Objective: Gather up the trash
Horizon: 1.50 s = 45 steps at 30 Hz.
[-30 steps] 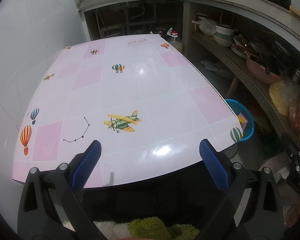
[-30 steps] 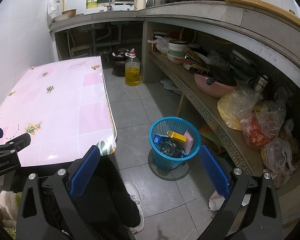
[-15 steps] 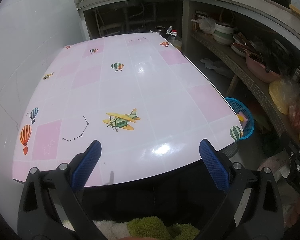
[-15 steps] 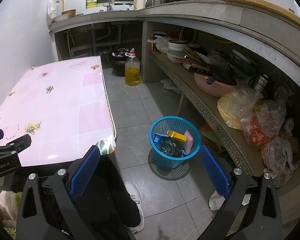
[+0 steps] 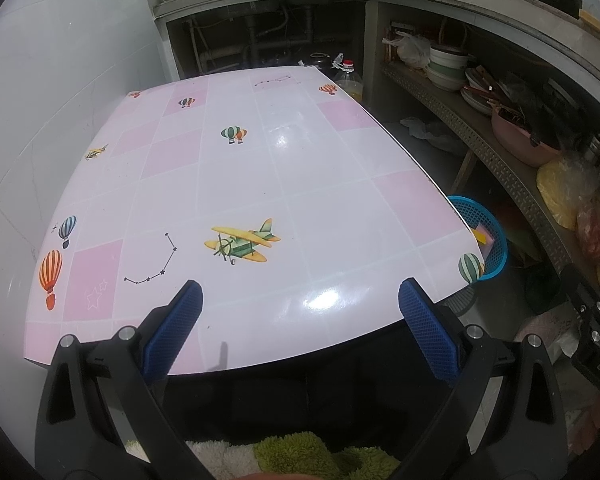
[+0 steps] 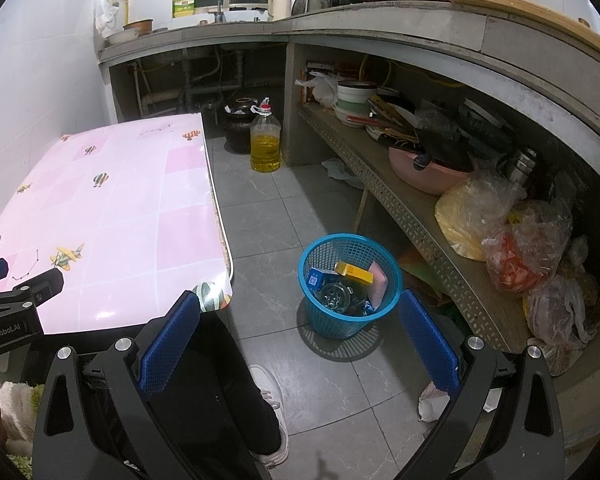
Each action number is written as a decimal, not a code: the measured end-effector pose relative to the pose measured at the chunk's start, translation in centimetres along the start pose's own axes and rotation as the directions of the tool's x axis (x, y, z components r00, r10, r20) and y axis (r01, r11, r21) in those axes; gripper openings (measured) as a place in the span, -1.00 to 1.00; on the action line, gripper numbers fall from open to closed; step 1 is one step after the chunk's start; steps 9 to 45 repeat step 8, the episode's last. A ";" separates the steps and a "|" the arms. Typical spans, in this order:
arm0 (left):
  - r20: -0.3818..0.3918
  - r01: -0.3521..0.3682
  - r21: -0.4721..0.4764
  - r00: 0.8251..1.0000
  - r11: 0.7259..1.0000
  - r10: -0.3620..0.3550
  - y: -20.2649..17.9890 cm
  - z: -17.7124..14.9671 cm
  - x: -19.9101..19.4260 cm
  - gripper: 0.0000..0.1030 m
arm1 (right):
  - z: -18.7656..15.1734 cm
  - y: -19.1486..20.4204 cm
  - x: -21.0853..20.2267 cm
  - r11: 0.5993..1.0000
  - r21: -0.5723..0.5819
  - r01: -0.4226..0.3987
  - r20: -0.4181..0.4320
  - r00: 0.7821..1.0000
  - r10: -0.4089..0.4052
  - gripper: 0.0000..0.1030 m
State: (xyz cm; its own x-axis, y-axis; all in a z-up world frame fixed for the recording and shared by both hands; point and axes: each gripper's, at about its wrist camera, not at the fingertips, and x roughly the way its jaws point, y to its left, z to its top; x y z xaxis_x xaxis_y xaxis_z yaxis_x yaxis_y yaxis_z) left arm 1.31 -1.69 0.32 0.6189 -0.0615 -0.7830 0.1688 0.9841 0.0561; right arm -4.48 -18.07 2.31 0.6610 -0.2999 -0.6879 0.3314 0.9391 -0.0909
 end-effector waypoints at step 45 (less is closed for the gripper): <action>-0.002 0.001 0.000 1.000 1.000 -0.001 0.1 0.1 0.1 0.83 | 0.0 0.1 0.0 1.000 0.001 -0.001 -0.001 1.000 0.001 0.87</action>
